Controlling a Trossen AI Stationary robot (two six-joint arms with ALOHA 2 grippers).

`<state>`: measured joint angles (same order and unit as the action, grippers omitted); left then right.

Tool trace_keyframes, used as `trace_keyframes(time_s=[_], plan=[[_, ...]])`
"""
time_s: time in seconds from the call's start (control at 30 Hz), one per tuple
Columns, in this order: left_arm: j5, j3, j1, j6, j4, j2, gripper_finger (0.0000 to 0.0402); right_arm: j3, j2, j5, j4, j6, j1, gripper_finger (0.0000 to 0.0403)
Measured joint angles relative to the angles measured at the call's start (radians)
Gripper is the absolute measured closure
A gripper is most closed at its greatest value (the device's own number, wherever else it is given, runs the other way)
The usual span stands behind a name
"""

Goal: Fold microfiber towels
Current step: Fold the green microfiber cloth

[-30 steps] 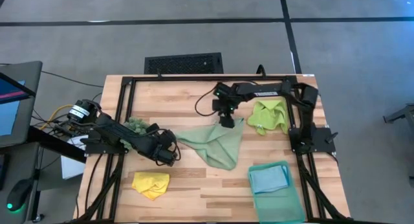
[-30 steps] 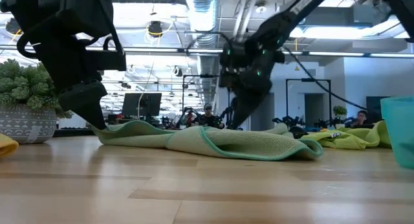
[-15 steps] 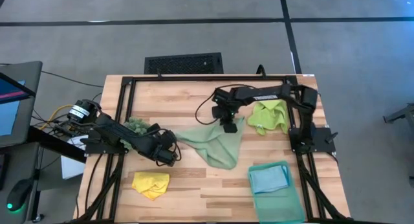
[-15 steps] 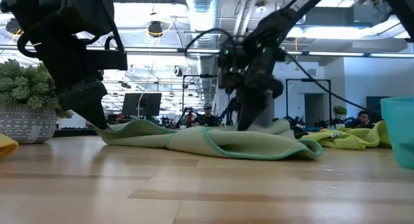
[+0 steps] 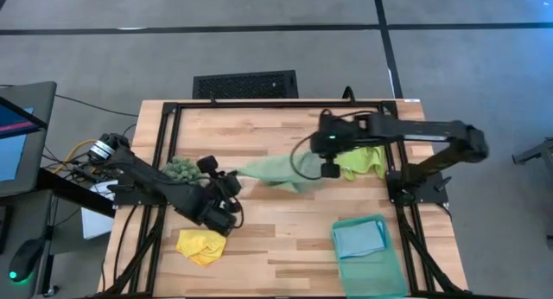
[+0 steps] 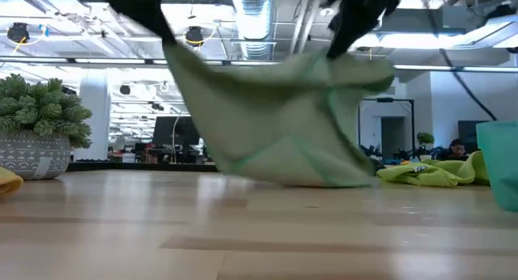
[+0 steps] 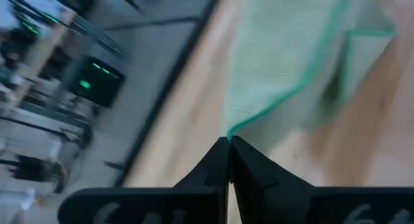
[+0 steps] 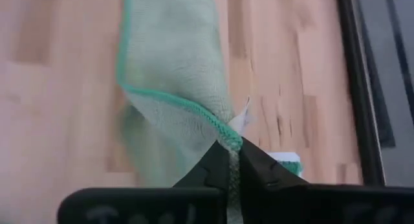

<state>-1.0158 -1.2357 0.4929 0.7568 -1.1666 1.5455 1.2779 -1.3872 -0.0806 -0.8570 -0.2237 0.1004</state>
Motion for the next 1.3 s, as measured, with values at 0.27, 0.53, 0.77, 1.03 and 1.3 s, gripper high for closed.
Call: trace_keyframes(time_s=[0.27,0.53,0.77,1.03,1.3], plan=[[0.041,-0.048,0.049,0.161,-0.137,-0.001,0.0401,-0.272,0.167,0.057,0.190,0.101,-0.030,0.0336],[0.195,0.083,0.043,0.164,-0.040,0.013,0.0401,-0.484,0.096,0.056,0.313,0.008,-0.050,0.0238],[0.207,0.107,0.041,0.160,-0.027,0.013,0.0401,-0.485,-0.004,0.056,0.356,-0.087,-0.148,0.0187],[0.200,0.107,0.041,0.157,-0.013,0.013,0.0401,-0.436,-0.120,-0.016,0.411,0.017,-0.118,0.0190],[0.199,0.107,0.041,0.142,0.001,0.013,0.0401,-0.411,-0.217,0.072,0.365,0.059,-0.060,0.0213]])
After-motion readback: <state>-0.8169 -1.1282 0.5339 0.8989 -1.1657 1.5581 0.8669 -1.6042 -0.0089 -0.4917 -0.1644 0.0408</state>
